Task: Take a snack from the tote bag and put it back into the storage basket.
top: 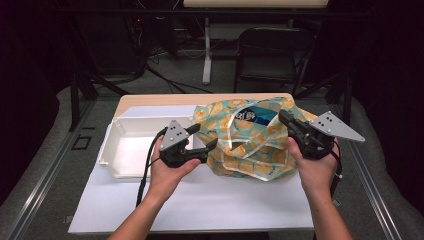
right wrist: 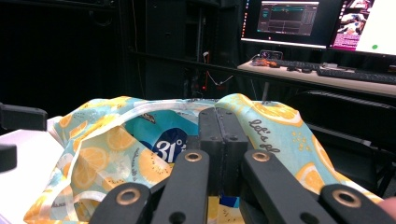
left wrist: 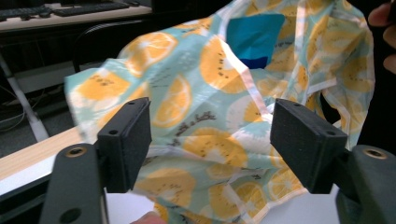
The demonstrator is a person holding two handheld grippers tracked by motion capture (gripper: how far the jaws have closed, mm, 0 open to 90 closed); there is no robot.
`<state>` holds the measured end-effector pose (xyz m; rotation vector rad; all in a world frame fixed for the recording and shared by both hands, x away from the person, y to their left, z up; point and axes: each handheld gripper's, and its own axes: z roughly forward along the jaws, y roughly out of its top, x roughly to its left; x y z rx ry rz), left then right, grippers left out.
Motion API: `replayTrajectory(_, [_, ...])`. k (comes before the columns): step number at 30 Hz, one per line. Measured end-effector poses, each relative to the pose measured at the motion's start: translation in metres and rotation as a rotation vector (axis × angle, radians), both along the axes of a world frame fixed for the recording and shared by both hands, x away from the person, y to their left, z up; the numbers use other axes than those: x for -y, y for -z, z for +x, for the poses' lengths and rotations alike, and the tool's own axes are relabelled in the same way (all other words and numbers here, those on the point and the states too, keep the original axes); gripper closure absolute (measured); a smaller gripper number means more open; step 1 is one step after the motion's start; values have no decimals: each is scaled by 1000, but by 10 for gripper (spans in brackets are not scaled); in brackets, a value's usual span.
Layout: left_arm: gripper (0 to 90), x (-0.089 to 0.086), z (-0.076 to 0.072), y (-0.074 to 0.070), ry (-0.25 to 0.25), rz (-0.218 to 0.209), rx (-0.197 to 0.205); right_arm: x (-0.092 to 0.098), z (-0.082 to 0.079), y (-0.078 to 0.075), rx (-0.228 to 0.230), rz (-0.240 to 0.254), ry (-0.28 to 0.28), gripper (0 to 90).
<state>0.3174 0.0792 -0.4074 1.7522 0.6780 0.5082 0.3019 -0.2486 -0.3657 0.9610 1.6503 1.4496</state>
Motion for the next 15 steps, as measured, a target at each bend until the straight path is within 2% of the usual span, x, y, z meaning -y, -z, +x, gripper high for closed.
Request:
replayTrajectory(3, [173,17,-2,3,-17,51,14,-1,1,1,-3,-4,-6,900])
replayTrajectory(4, [141,17,-2,3,-17,51,14,-1,1,2,-5,-3,-7,900])
replayTrajectory(5, [135,28,-1,7,-42,72,4,-1,1,2,-5,-3,-7,900])
replayTrajectory(7, [99,35,2,12,-65,83,-15,-1,0,2,-8,1,-8,900])
replayTrajectory(9, [110,40,6,17,-99,102,-32,-2,0,2,-4,-1,-8,900])
replayTrajectory(10, [143,40,6,17,-99,102,-32,-2,-1,1,-4,-7,-10,900])
replayTrajectory(11, [171,42,9,19,-97,113,-62,-2,-1,1,-1,-5,-13,900])
replayTrajectory(12, [221,42,11,21,-98,125,-73,-2,-1,1,0,-8,-12,900])
replayTrajectory(14, [487,39,13,22,-70,124,-99,-1,-1,1,0,-12,-12,900])
replayTrajectory(15, [524,37,14,21,-81,124,-106,-1,-1,1,0,-12,-13,900])
